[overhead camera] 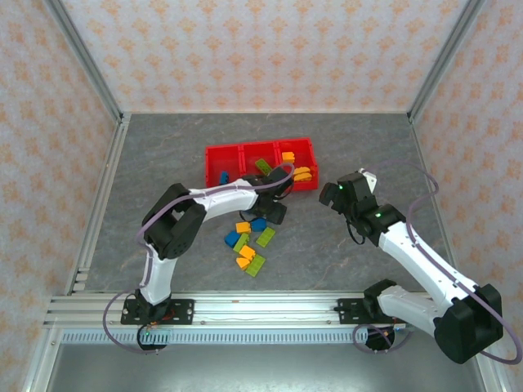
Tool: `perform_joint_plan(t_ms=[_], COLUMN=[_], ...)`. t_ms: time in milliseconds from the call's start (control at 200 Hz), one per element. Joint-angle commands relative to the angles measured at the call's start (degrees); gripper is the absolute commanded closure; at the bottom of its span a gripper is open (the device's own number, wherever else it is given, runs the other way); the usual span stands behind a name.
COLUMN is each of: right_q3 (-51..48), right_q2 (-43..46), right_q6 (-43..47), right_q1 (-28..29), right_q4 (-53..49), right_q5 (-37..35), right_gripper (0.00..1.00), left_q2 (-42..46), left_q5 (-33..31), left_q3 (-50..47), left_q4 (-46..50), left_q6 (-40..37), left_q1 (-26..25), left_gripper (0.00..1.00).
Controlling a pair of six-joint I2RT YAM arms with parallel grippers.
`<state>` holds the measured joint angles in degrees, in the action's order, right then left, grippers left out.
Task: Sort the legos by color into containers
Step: Pick up the lego from the center of the table.
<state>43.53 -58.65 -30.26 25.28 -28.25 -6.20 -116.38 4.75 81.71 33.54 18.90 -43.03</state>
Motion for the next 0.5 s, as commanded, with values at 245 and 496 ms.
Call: perform_joint_plan(t_ms=[245,496], right_q3=[-0.11,0.76], right_q2=[-0.74,-1.21], right_q6=[-0.75,-0.59], right_q1=[-0.38,-0.4], right_q4=[-1.28,-1.46], right_q5=[-1.45,-1.34], right_gripper=[0.0,0.0], left_q2=[-3.25,-0.43], left_q5=[-2.88,-5.81], left_q3=[3.53,2.49], left_q4=[2.69,2.15], left_q6=[-1.33,-0.18], left_q1=[0.05,0.05], left_gripper=[0.53,0.66])
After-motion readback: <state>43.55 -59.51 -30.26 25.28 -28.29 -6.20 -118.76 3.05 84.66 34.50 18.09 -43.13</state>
